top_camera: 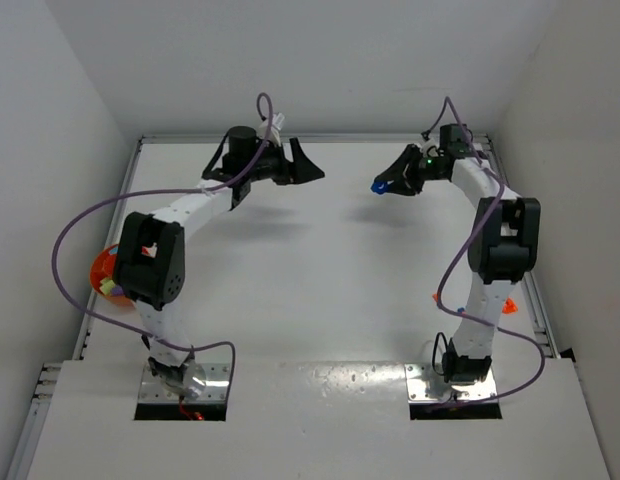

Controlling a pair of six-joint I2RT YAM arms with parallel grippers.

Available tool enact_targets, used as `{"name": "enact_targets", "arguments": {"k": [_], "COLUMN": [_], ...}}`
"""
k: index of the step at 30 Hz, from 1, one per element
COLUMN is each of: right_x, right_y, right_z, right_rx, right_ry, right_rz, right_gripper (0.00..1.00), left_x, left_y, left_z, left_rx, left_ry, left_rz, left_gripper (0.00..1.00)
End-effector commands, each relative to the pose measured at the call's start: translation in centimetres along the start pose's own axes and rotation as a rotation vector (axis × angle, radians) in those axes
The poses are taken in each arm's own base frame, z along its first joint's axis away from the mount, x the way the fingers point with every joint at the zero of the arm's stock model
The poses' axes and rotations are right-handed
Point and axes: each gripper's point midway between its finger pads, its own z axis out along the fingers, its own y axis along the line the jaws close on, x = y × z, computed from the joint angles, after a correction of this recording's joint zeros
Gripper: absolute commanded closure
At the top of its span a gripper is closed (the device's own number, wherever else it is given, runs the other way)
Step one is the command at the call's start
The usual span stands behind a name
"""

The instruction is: Sort the legos into containers by color

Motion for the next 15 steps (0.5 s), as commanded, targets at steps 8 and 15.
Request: {"name": "enact_targets", "arguments": {"k": [8, 15], "right_x": [0.3, 1.6], "right_y": [4.5, 5.4], "right_z": [3.8, 4.4], "right_rx": [-0.149, -0.162], "right_ry": [0.066, 0.096], "right_rz": [0.159, 0.188], "right_gripper": [0.97, 0.97], "left_x": [0.6, 1.5], "left_y": [-4.8, -3.8], "left_z": [6.8, 8.2], "left_rx": [0.156, 0.098], "left_ry": [-0.008, 0.011], "left_rz": [0.016, 0.045], "left_gripper": [0.23, 0.28]}}
